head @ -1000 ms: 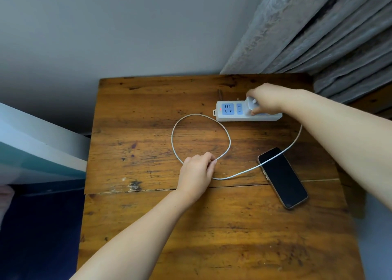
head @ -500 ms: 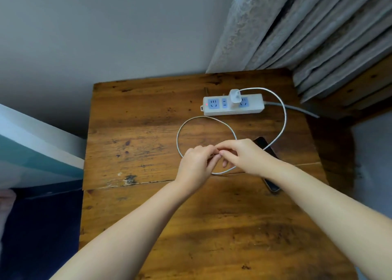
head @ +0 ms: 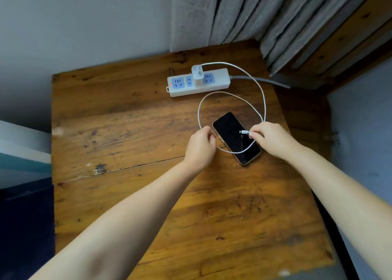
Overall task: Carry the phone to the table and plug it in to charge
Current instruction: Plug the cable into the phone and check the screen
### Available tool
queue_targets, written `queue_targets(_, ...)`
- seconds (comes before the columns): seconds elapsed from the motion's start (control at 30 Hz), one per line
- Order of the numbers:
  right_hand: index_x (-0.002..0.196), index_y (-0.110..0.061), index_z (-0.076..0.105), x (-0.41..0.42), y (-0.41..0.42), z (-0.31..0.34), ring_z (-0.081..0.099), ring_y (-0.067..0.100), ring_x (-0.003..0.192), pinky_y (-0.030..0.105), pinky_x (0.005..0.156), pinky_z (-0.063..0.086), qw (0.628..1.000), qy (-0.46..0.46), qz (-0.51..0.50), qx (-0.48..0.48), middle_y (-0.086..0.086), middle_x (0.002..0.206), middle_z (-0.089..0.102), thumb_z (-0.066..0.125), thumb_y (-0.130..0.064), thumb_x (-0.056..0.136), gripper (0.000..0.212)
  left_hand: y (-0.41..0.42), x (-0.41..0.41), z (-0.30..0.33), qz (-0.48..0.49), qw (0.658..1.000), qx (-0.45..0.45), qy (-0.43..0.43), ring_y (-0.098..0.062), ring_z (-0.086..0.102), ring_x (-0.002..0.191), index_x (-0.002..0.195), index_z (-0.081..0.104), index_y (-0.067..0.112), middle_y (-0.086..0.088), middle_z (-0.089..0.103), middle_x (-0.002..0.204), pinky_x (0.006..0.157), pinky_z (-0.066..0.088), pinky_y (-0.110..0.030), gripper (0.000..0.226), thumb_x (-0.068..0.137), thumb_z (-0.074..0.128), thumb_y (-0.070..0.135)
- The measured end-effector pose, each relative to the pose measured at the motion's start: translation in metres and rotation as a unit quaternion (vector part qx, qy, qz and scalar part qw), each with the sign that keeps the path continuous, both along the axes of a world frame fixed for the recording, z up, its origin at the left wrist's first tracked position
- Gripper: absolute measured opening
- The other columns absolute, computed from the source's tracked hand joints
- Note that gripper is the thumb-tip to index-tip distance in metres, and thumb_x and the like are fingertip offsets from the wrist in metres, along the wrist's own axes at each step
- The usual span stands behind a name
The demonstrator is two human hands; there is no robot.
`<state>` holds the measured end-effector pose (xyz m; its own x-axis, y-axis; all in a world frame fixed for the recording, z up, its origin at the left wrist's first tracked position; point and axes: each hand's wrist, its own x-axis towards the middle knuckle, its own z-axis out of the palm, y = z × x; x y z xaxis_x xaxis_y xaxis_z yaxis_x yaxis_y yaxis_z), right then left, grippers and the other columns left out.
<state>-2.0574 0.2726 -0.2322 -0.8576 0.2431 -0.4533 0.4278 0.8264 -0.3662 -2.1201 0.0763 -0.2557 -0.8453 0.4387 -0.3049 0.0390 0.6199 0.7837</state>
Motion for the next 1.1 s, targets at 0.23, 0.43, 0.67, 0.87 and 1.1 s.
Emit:
queue_targets(0.23, 0.087, -0.018, 0.060, -0.003, -0.006, -0.012, 0.054, 0.016, 0.062, 0.025, 0.049, 0.037, 0.995, 0.014, -0.071, -0.071, 0.000, 0.073, 0.058, 0.041, -0.023, 0.097, 0.023, 0.043, -0.012, -0.010, 0.179, 0.954, -0.006, -0.240, -0.027, 0.059, 0.087, 0.117, 0.051, 0.000, -0.015, 0.061, 0.104, 0.071, 0.050, -0.033, 0.031, 0.091, 0.037, 0.008)
queue_targets(0.43, 0.084, -0.021, 0.060, -0.001, 0.001, -0.014, 0.059, 0.021, 0.072, 0.028, 0.057, 0.043, 0.988, 0.023, -0.096, -0.116, -0.001, 0.075, 0.060, 0.042, -0.023, 0.095, 0.021, 0.056, -0.017, -0.010, 0.272, 0.867, 0.114, -0.402, -0.017, 0.057, 0.081, 0.108, 0.056, 0.005, -0.004, 0.058, 0.088, 0.076, 0.048, -0.031, 0.021, 0.087, 0.059, 0.010)
queue_targets(0.67, 0.078, -0.024, 0.056, -0.010, -0.001, 0.002, 0.059, 0.013, 0.072, 0.029, 0.061, 0.046, 0.982, 0.121, -0.077, -0.124, -0.002, 0.076, 0.064, 0.037, -0.035, 0.097, 0.029, 0.031, -0.007, -0.006, 0.230, 0.846, 0.275, -0.393, -0.027, 0.061, 0.106, 0.124, 0.051, 0.015, -0.010, 0.062, 0.121, 0.092, 0.051, -0.049, 0.030, 0.094, 0.050, 0.022)
queue_targets(0.87, 0.117, -0.037, 0.047, -0.038, -0.036, 0.020, 0.059, -0.001, 0.052, 0.015, 0.058, 0.042, 0.979, 0.026, -0.033, -0.200, -0.005, 0.073, 0.070, 0.033, -0.028, 0.099, 0.025, -0.029, -0.047, 0.014, 0.359, 0.753, 0.410, -0.368, -0.026, 0.060, 0.107, 0.119, 0.052, 0.013, -0.011, 0.062, 0.119, 0.074, 0.059, -0.040, 0.025, 0.094, 0.048, 0.015)
queue_targets(1.1, 0.105, -0.025, 0.056, -0.062, -0.101, 0.028, 0.041, 0.003, 0.039, 0.015, 0.036, 0.033, 0.961, -0.035, 0.007, -0.276, -0.001, 0.066, 0.051, 0.030, -0.030, 0.100, 0.026, -0.110, -0.073, 0.020, 0.427, 0.716, 0.440, -0.333, -0.019, 0.066, 0.086, 0.099, 0.059, 0.016, -0.006, 0.067, 0.098, 0.068, 0.055, -0.039, 0.010, 0.092, 0.052, 0.014)
